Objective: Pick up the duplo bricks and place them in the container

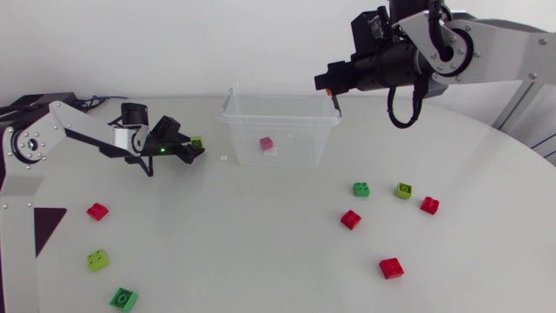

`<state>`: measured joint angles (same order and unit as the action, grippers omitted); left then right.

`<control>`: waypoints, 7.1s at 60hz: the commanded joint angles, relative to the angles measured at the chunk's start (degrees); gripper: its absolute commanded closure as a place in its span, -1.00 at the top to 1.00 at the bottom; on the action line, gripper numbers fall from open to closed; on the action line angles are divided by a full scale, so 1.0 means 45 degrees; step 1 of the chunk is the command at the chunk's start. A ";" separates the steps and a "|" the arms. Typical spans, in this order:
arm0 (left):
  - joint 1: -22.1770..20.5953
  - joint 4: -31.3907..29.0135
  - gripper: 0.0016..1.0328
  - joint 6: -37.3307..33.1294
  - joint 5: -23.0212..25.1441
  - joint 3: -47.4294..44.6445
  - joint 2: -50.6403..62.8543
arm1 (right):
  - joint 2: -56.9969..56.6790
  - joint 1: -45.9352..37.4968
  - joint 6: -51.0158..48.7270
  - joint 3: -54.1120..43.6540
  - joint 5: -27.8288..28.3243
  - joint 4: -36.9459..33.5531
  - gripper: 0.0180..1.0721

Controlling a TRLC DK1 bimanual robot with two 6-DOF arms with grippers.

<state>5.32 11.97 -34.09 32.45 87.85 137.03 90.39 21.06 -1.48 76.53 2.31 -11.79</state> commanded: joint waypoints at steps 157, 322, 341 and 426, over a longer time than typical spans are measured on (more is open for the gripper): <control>-0.5401 -0.2659 0.90 0.4000 -0.3636 0.2606 -0.3577 | -0.2489 -0.0754 -0.0356 -0.3999 -0.1137 0.0238 0.80; -0.3292 -1.5921 0.54 0.2243 -0.7386 -1.0558 -1.0803 | 0.2121 -0.4875 0.4644 -0.0757 -0.3149 -0.4938 -0.52; -0.3194 -1.5179 -0.27 0.2965 -0.7913 -1.0578 -0.9729 | 0.0421 -0.4192 0.4195 -0.0015 -0.3110 -0.5173 -0.52; -0.4601 -1.0218 -0.43 0.3258 -0.4984 -0.0715 -0.9612 | 0.5792 0.1258 0.2535 0.7505 -0.3833 -0.4841 0.86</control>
<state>-13.78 -35.92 -21.32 9.02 81.14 90.87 121.69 26.52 10.85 113.51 -13.89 -33.23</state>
